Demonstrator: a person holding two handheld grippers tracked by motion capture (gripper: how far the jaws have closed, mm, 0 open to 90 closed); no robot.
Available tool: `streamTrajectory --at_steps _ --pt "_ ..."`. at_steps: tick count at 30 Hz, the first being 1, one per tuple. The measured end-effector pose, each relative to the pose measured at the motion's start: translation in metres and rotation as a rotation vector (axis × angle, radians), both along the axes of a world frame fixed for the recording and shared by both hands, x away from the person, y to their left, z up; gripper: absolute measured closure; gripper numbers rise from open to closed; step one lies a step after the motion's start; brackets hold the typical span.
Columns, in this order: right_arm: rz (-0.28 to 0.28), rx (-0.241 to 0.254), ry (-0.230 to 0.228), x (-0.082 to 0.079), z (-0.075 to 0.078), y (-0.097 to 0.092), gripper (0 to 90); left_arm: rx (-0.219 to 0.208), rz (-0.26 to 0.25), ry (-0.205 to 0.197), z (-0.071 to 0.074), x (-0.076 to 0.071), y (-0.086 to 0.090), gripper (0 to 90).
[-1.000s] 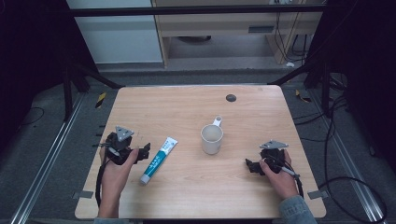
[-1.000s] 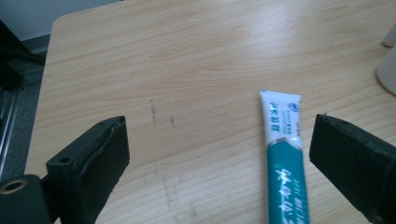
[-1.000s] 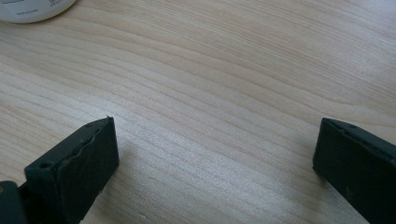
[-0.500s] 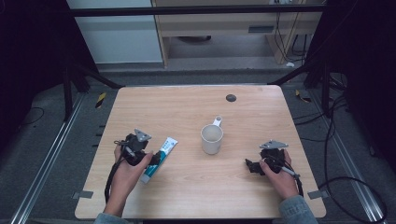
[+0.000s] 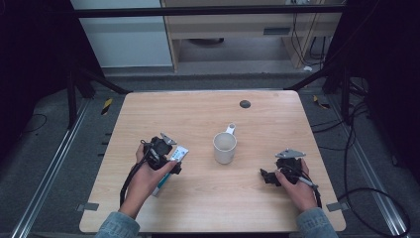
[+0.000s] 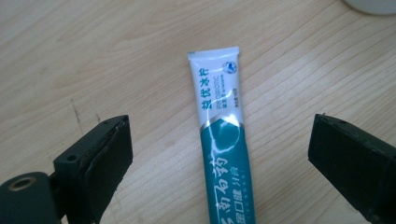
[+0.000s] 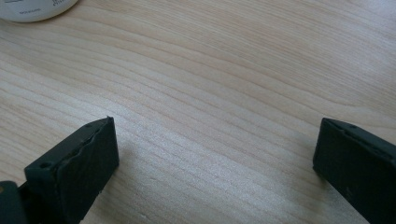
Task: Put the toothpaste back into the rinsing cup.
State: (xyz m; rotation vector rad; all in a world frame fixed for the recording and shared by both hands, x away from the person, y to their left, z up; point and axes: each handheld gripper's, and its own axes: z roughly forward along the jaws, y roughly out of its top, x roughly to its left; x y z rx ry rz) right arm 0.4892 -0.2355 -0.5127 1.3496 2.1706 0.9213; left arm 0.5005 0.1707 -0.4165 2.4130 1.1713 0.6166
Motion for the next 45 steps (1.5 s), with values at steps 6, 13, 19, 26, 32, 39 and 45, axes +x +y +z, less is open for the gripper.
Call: streamTrajectory --at_steps 6,13,19,26,32,39,45 --pt "0.002 0.000 -0.001 0.000 0.000 0.000 0.4 0.023 0.001 0.049 -0.008 0.008 -0.004 5.5" --pt "0.001 0.000 0.000 0.000 0.000 0.000 0.4 0.038 0.000 0.073 -0.012 0.015 -0.004 5.3" --pt "0.003 -0.002 -0.002 0.000 0.000 0.000 0.5 0.023 0.039 0.133 -0.024 0.028 0.002 15.0" --pt "0.003 -0.001 -0.002 0.000 0.000 0.000 0.5 -0.005 0.043 0.197 -0.038 0.038 0.002 22.2" --pt "0.003 -0.001 -0.003 0.000 0.000 0.000 0.5 -0.006 0.052 0.230 -0.044 0.042 0.002 31.5" --pt "0.003 -0.001 -0.002 0.000 0.000 0.000 0.5 -0.027 0.063 0.253 -0.049 0.045 0.000 40.7" --pt "0.003 -0.001 -0.002 0.000 0.000 0.000 0.5 -0.037 0.067 0.264 -0.051 0.046 0.001 47.1"
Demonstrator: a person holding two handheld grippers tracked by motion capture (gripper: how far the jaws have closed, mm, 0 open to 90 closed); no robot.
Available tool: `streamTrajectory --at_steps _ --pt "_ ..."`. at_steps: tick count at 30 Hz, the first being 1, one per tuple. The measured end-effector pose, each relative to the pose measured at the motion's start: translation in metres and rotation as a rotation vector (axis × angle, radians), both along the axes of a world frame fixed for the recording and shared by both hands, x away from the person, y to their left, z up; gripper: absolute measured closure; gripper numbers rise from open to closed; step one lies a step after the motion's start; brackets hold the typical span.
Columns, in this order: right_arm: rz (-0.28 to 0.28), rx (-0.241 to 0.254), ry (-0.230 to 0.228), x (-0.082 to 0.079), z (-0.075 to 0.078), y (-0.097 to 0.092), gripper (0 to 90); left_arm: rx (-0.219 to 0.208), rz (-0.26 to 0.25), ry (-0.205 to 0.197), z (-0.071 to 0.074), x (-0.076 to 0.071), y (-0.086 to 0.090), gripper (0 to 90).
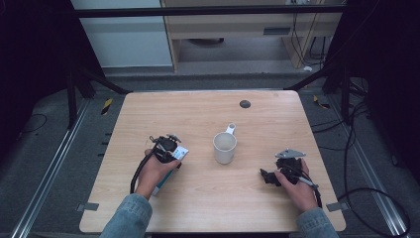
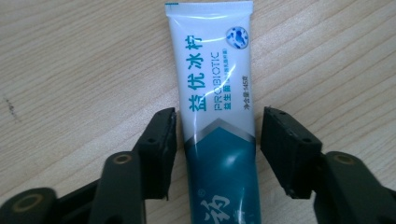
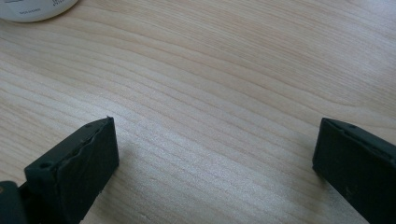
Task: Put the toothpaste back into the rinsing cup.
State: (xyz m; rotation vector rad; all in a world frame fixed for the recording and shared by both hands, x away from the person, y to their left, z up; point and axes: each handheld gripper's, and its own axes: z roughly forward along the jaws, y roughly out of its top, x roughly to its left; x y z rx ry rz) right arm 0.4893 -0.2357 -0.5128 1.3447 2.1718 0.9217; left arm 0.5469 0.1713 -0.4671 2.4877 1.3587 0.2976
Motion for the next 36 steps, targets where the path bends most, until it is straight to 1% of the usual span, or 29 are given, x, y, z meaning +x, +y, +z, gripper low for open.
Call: streamTrajectory --at_steps 1,3,4,8,16,19,20,23,27,31,32,33,36 --pt "0.000 0.000 0.000 0.0000 0.0000 0.0000 0.5 -0.001 0.001 0.001 -0.0001 0.0001 0.0001 49.8" --pt "0.000 0.000 0.000 0.0000 0.0000 0.0000 0.5 0.002 0.002 0.002 -0.0001 0.0005 0.0010 50.6" --pt "0.000 0.000 0.000 0.0000 0.0000 0.0000 0.5 -0.004 0.008 0.000 -0.0008 0.0006 0.0017 53.1" --pt "0.000 0.000 0.000 0.0000 0.0000 0.0000 0.5 -0.015 0.010 -0.001 -0.0011 0.0007 0.0032 53.8" --pt "0.000 0.000 0.000 0.0000 0.0000 0.0000 0.5 -0.026 -0.004 0.002 -0.0009 -0.0001 0.0025 58.1" --pt "-0.001 0.001 0.001 -0.0001 0.0001 0.0001 0.5 -0.021 -0.012 0.006 -0.0004 0.0001 0.0019 61.9" --pt "-0.002 0.001 0.001 0.0000 0.0001 0.0001 0.5 -0.022 -0.016 -0.001 -0.0002 -0.0007 0.0011 62.9" --pt "-0.001 0.001 0.001 -0.0001 0.0000 0.0001 0.5 -0.020 -0.022 -0.002 0.0008 -0.0014 0.0012 65.1" --pt "-0.001 0.001 0.001 0.0000 0.0001 0.0001 0.5 -0.025 -0.037 -0.007 0.0059 -0.0021 0.0032 75.5" --pt "-0.002 0.002 0.002 -0.0001 0.0001 0.0002 0.5 -0.035 -0.037 -0.022 0.0061 -0.0044 0.0039 76.7" --pt "-0.002 0.001 0.001 0.0000 0.0001 0.0001 0.5 -0.032 -0.041 -0.019 0.0068 -0.0044 0.0051 76.9" --pt "-0.002 0.001 0.001 0.0000 0.0001 0.0001 0.5 -0.046 -0.035 -0.017 0.0065 -0.0050 0.0054 77.1" --pt "-0.001 0.002 0.002 0.0001 0.0001 0.0001 0.5 -0.047 -0.039 -0.021 0.0082 -0.0059 0.0070 77.5"
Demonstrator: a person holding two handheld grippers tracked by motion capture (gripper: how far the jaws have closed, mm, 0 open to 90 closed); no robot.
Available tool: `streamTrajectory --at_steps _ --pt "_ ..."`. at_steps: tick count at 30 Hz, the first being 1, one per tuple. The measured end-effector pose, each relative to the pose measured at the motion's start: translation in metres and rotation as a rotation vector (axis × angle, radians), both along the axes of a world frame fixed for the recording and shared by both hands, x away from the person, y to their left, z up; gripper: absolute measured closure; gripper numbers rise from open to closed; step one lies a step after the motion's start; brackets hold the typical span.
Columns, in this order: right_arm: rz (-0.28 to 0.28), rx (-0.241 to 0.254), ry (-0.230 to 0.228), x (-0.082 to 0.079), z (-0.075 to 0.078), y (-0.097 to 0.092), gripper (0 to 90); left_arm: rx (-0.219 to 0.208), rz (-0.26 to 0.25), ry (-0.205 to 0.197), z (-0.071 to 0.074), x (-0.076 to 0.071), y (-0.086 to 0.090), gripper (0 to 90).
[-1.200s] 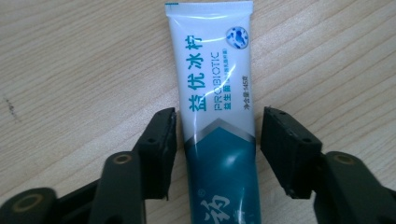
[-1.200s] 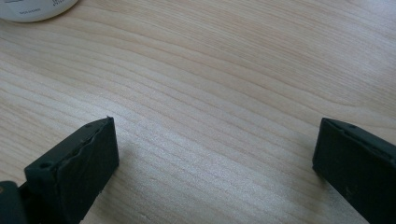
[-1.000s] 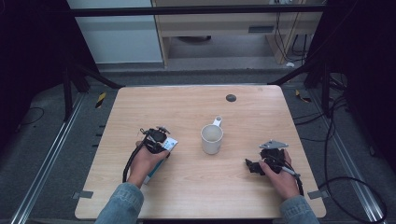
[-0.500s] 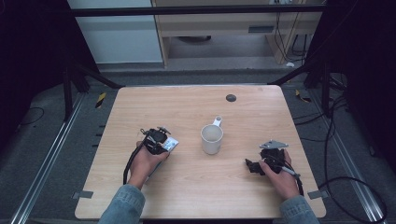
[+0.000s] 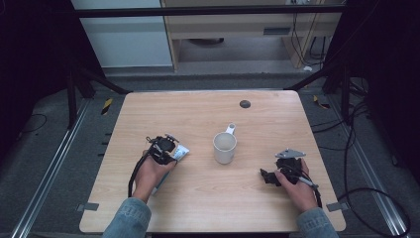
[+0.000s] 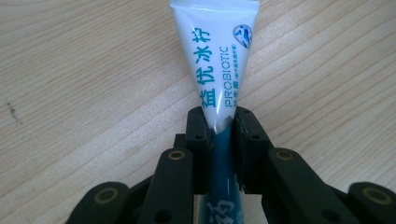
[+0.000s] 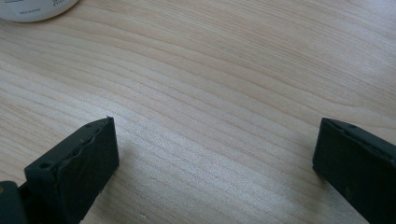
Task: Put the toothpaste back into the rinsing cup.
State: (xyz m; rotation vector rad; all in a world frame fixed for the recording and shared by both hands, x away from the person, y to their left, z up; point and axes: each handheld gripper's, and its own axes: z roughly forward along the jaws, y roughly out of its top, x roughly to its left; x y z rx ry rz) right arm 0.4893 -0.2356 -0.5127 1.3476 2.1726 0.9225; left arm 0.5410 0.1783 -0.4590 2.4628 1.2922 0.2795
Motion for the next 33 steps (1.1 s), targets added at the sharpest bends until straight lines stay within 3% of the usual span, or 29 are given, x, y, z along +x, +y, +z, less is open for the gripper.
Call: streamTrajectory --at_steps 9,17,23,27,33 --pt "0.001 0.000 0.000 0.000 0.000 0.000 0.5 -0.040 0.018 -0.028 0.016 -0.008 0.005 77.8" --pt "0.001 0.000 0.000 0.000 0.000 0.000 0.5 -0.062 0.015 -0.084 0.042 -0.012 0.009 77.9" --pt "0.000 0.000 0.000 0.000 0.000 0.000 0.5 -0.095 0.029 -0.138 0.056 -0.013 0.012 77.9" --pt "0.000 0.000 0.000 0.000 0.000 0.000 0.5 -0.123 0.013 -0.217 0.068 -0.018 0.008 77.9" --pt "0.001 -0.001 -0.001 0.000 0.000 0.000 0.6 -0.158 0.003 -0.249 0.071 -0.019 -0.002 78.0"
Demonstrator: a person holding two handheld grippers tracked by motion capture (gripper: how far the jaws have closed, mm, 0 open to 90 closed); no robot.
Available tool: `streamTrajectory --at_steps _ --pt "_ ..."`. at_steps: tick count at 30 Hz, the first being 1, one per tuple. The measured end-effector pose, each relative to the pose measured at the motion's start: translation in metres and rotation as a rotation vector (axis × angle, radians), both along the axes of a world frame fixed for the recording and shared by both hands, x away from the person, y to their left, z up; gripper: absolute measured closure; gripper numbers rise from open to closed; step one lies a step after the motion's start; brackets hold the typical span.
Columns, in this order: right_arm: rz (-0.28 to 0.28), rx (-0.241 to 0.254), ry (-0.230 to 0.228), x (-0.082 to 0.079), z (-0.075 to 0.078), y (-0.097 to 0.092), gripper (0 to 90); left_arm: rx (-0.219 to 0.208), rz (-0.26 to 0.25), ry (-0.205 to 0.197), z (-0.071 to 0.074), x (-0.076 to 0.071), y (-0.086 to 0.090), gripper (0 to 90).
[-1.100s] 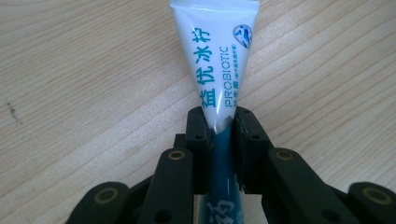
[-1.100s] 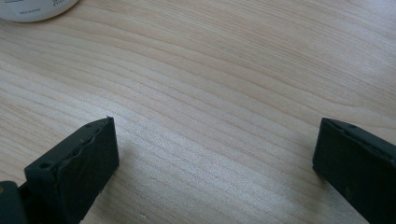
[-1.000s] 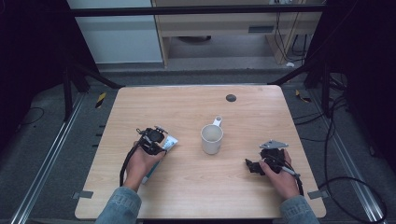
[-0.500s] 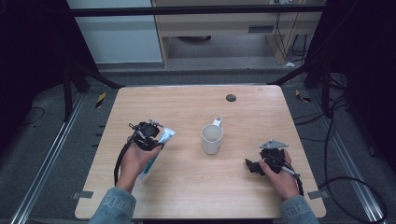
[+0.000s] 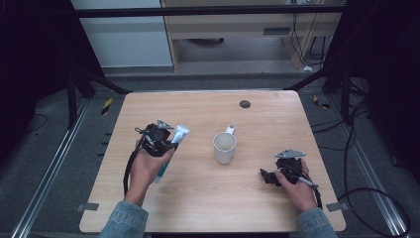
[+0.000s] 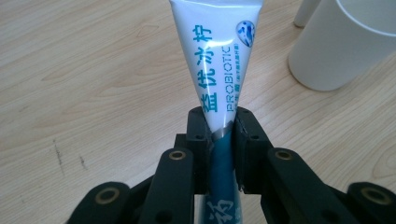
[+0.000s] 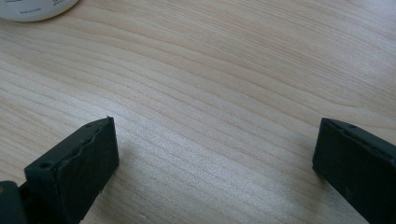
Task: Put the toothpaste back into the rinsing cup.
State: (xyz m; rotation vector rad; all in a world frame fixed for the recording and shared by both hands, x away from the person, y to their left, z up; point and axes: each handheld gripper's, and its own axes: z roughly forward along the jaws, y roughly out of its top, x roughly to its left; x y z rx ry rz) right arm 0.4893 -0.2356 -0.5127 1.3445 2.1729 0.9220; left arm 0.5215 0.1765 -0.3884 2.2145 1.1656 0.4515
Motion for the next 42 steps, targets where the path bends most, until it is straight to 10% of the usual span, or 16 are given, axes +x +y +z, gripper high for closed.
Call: streamTrajectory --at_steps 23,42 --pt "-0.003 0.000 0.000 0.000 0.000 0.000 0.6 -0.065 -0.104 -0.043 0.018 -0.007 -0.053 78.0" --pt "-0.001 -0.003 -0.002 0.000 0.000 0.000 0.6 -0.082 -0.133 -0.132 0.063 -0.005 -0.088 77.9"
